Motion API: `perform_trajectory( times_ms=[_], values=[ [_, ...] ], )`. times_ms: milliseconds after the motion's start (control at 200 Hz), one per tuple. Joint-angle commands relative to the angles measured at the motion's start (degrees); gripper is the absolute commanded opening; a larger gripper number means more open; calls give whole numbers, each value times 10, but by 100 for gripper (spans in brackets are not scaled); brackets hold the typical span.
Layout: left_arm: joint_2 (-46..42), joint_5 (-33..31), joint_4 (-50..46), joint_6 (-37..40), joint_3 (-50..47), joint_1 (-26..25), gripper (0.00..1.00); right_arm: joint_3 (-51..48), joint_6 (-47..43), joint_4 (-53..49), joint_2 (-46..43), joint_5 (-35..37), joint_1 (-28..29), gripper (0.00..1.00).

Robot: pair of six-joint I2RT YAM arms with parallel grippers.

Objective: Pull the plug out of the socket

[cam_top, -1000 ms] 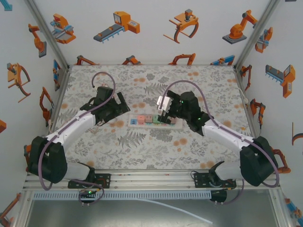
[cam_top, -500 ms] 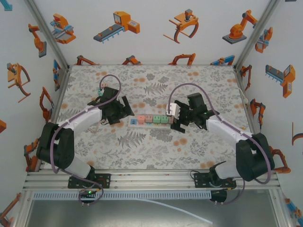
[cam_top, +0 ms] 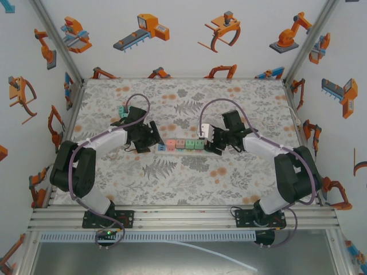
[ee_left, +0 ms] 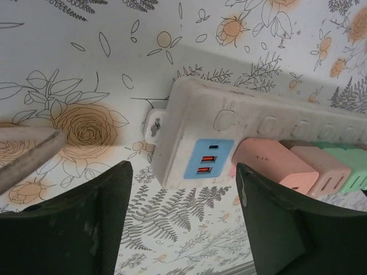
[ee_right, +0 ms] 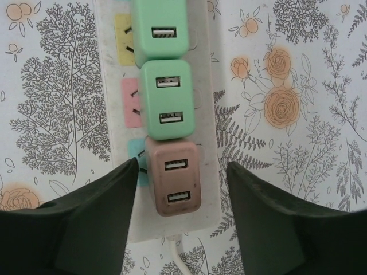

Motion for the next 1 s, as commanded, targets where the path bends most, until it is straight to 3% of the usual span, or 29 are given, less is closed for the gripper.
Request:
perform_trajectory(
  times_ms=[0, 606, 996],
  values=[
    [4, 13, -10, 11, 6, 5, 60, 18, -10, -6, 7, -19, -5, 53],
    [67, 32, -12, 4, 16, 4, 42, 65, -31, -77, 25, -73, -5, 35],
    [67, -1, -22, -6, 12, 5, 41, 113, -27, -115, 25, -83, -5, 27]
  ],
)
